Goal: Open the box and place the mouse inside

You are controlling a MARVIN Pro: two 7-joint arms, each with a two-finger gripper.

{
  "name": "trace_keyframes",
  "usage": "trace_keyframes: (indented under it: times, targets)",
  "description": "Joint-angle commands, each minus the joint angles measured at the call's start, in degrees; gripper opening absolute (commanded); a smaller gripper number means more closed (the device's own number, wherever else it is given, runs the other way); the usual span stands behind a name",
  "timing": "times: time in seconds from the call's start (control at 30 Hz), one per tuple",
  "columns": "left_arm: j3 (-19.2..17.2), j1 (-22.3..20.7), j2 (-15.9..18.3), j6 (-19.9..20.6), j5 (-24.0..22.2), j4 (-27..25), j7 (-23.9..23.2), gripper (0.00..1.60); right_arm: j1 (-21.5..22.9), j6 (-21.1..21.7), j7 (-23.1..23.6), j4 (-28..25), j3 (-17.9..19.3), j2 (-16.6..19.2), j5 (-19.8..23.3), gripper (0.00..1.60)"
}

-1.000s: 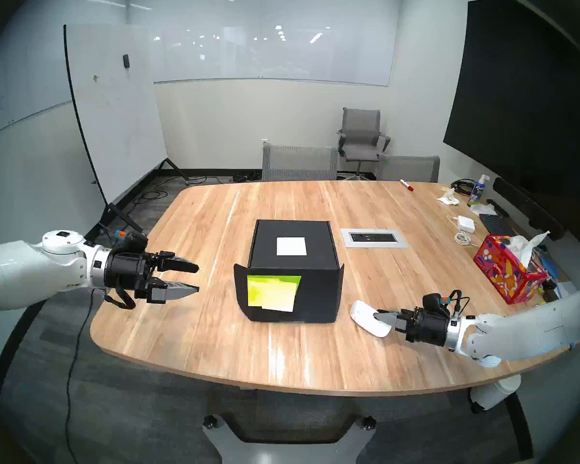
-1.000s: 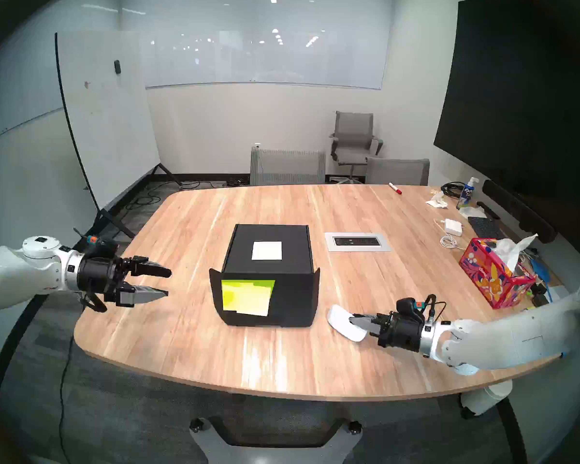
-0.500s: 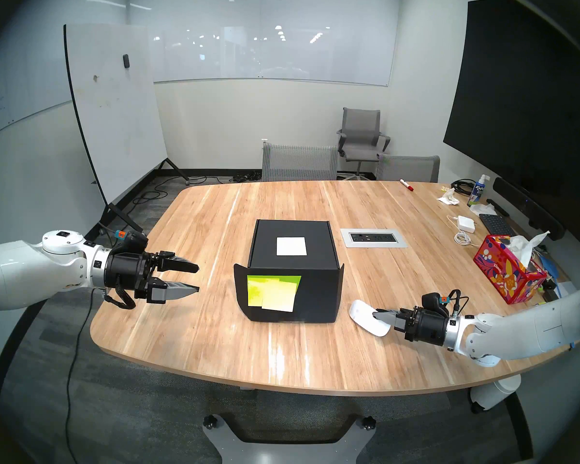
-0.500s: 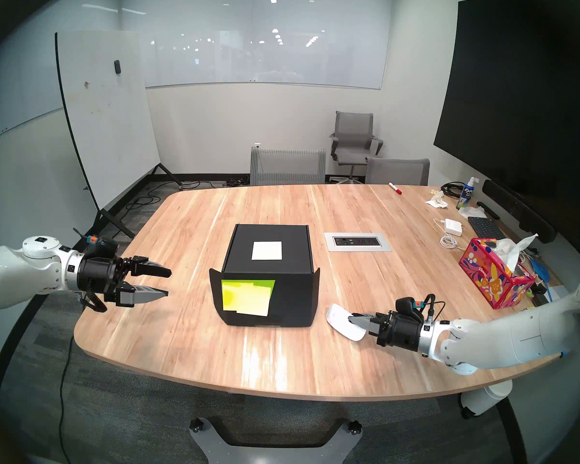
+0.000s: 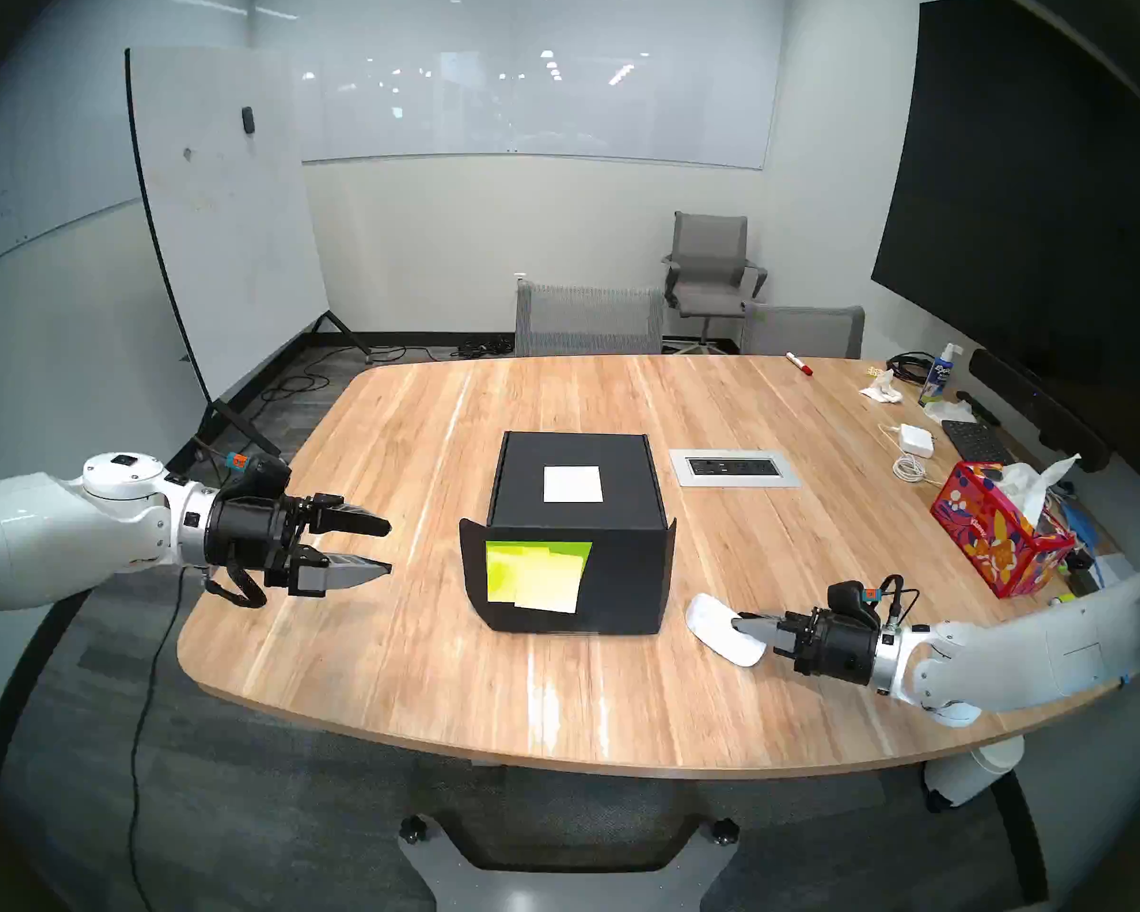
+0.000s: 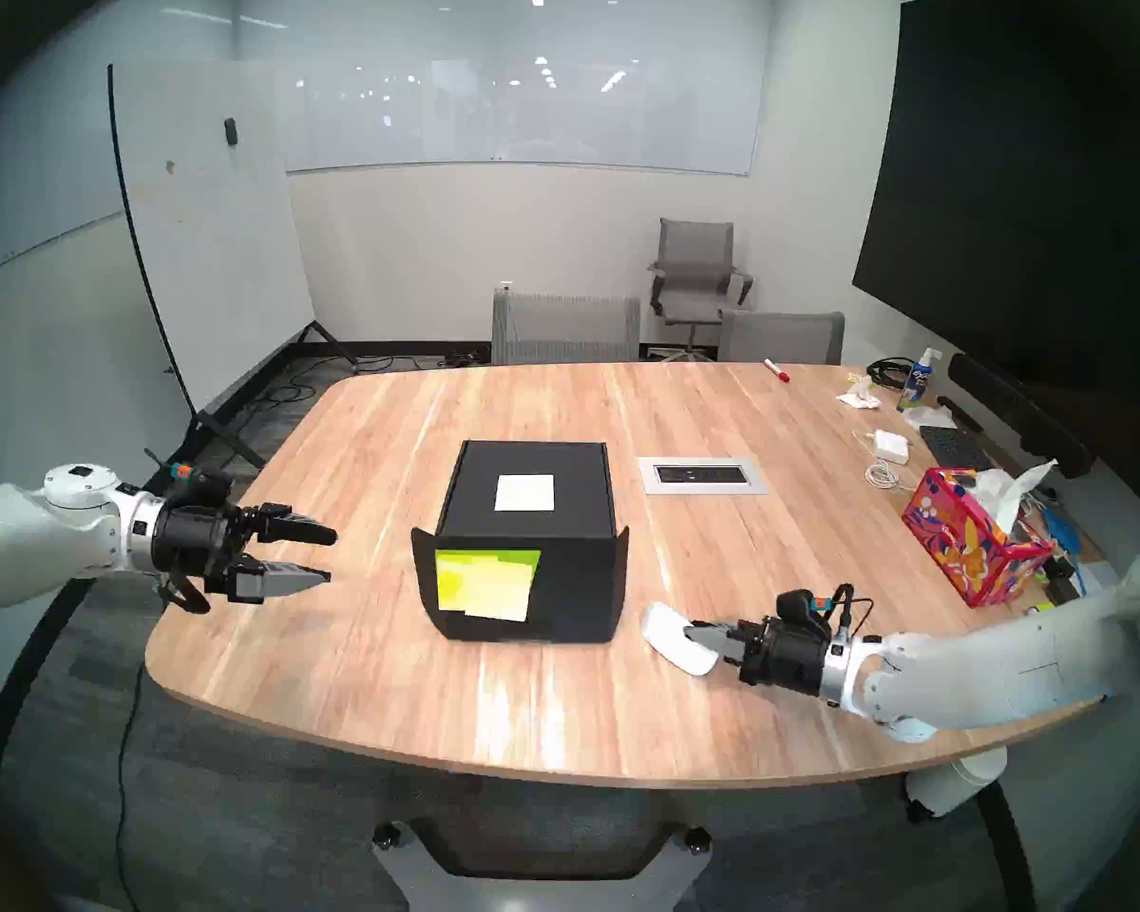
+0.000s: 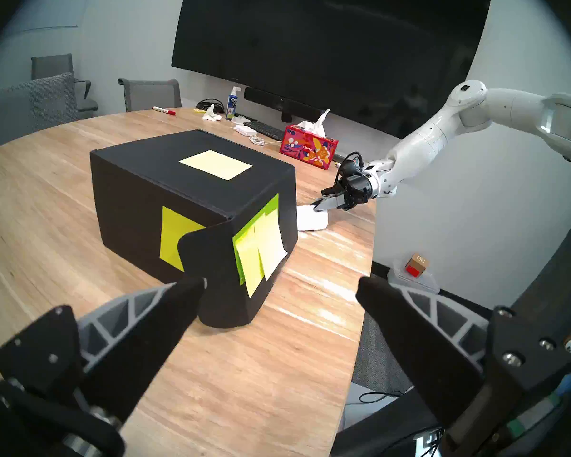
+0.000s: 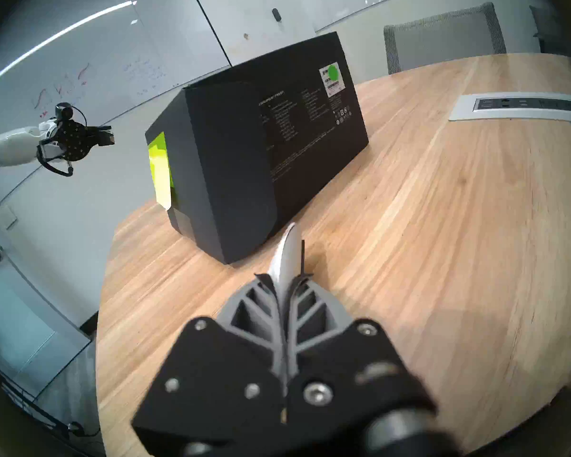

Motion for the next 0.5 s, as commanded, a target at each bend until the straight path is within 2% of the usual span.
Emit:
trace_keyframes:
  times: [0.0, 0.1, 0.17, 0.2, 0.23, 0.27, 0.33, 0.47]
  targets:
    - [-0.7, -0.7, -0.1, 0.1, -0.2, 0.0, 0.1, 1.60, 0.2, -0.1, 0.0, 0.0, 0.4, 0.2, 0.5, 0.36]
    - [-0.7, -0.7, -0.1, 0.1, -0.2, 0.0, 0.1, 1.60, 0.2, -0.1, -0.1, 0.0, 0.4, 0.2, 0.5, 0.70]
    - [-0.6, -0.7, -0.1, 0.1, -0.2, 0.0, 0.1, 1.60, 0.3, -0.1, -0.3, -0.1, 0.4, 0.3, 0.4, 0.82]
    - [-0.6, -0.7, -0.1, 0.1, -0.2, 0.0, 0.1, 1.60, 0.5, 0.1, -0.4, -0.3, 0.2, 0.4, 0.3, 1.31]
    - [-0.6, -0.7, -0.1, 0.1, -0.2, 0.0, 0.1, 1.60, 0.5, 0.1, -0.4, -0.3, 0.2, 0.4, 0.3, 1.31]
    - [-0.6, -0.7, -0.1, 0.1, -0.2, 0.0, 0.1, 1.60, 0.8, 0.3, -0.6, -0.5, 0.1, 0.6, 0.1, 1.48]
    - [-0.6, -0.7, -0.1, 0.1, -0.2, 0.0, 0.1, 1.60, 1.1, 0.5, -0.8, -0.8, 0.0, 0.8, -0.1, 1.59]
    - [-0.6, -0.7, -0.1, 0.1, -0.2, 0.0, 0.1, 1.60, 1.5, 0.6, -1.1, -1.1, -0.3, 1.2, -0.5, 1.60]
